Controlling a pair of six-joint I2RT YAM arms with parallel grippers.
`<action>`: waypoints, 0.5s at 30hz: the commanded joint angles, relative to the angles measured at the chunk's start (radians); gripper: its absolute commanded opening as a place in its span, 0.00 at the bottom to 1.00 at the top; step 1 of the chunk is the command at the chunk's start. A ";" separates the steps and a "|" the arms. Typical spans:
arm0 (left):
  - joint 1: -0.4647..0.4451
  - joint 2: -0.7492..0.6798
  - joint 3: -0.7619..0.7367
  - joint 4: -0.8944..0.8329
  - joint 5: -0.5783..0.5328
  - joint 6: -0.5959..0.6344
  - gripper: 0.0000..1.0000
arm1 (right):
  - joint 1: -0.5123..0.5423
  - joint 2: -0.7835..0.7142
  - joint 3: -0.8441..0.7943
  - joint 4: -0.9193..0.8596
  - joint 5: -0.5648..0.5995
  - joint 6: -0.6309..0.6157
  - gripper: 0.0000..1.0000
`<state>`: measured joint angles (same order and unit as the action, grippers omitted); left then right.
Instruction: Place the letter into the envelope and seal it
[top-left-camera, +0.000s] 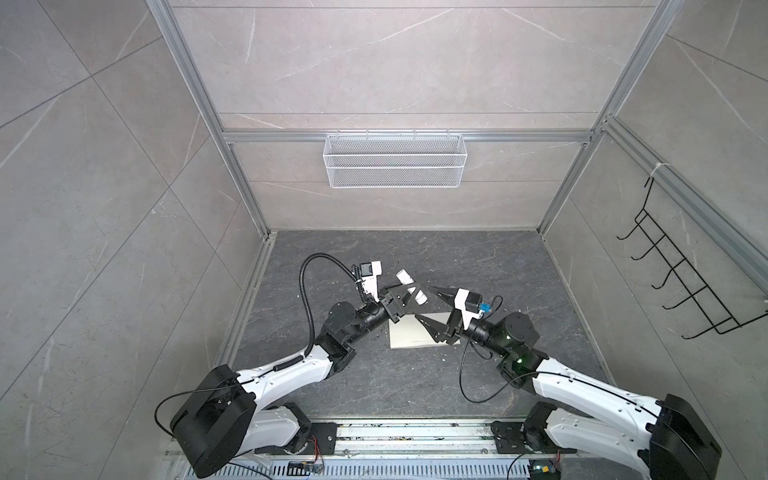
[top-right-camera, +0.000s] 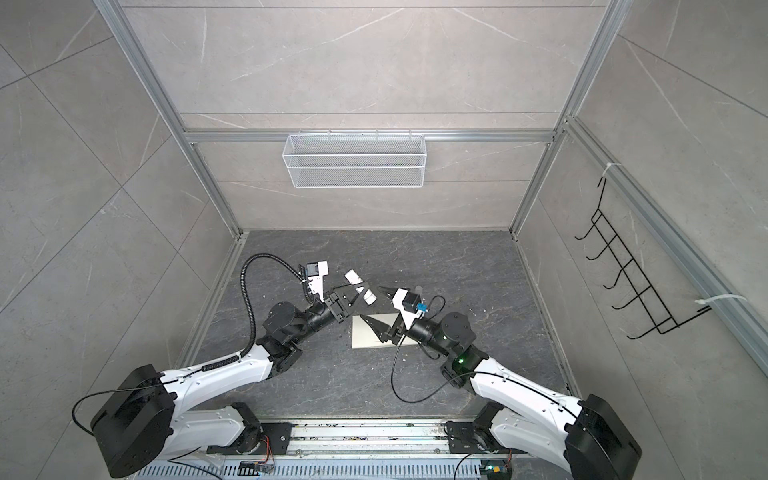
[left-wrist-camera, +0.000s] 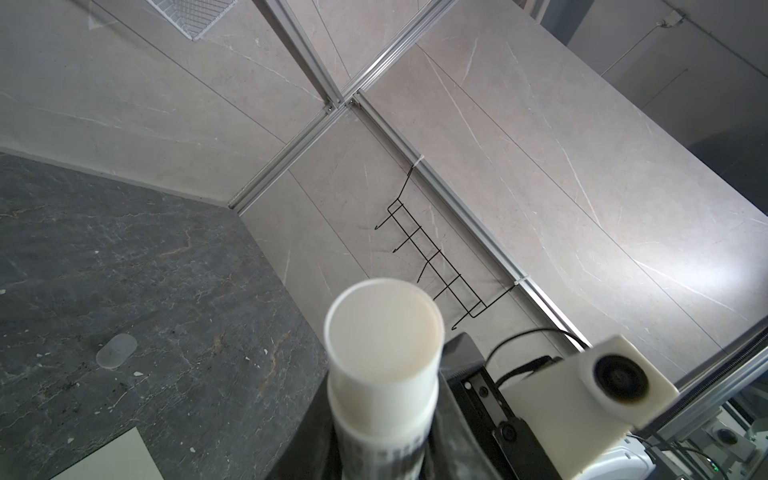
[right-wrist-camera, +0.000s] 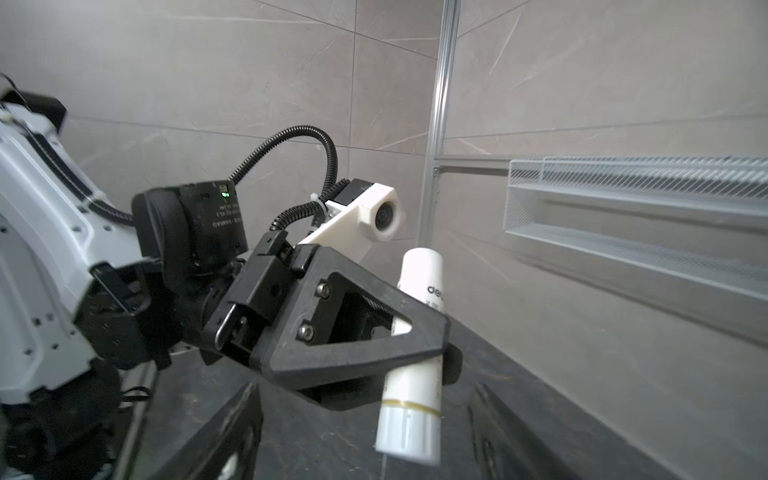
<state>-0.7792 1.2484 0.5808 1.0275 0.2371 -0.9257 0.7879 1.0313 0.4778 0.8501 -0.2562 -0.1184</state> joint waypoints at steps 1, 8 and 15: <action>0.001 0.000 0.047 0.039 -0.016 -0.015 0.00 | 0.045 0.007 -0.031 0.038 0.245 -0.256 0.78; 0.001 0.006 0.045 0.037 -0.017 -0.018 0.00 | 0.138 0.106 -0.039 0.197 0.392 -0.374 0.62; 0.001 0.003 0.043 0.035 -0.018 -0.016 0.00 | 0.179 0.167 -0.026 0.272 0.447 -0.405 0.42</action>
<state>-0.7792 1.2499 0.5854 1.0172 0.2363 -0.9436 0.9524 1.1812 0.4450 1.0500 0.1371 -0.4870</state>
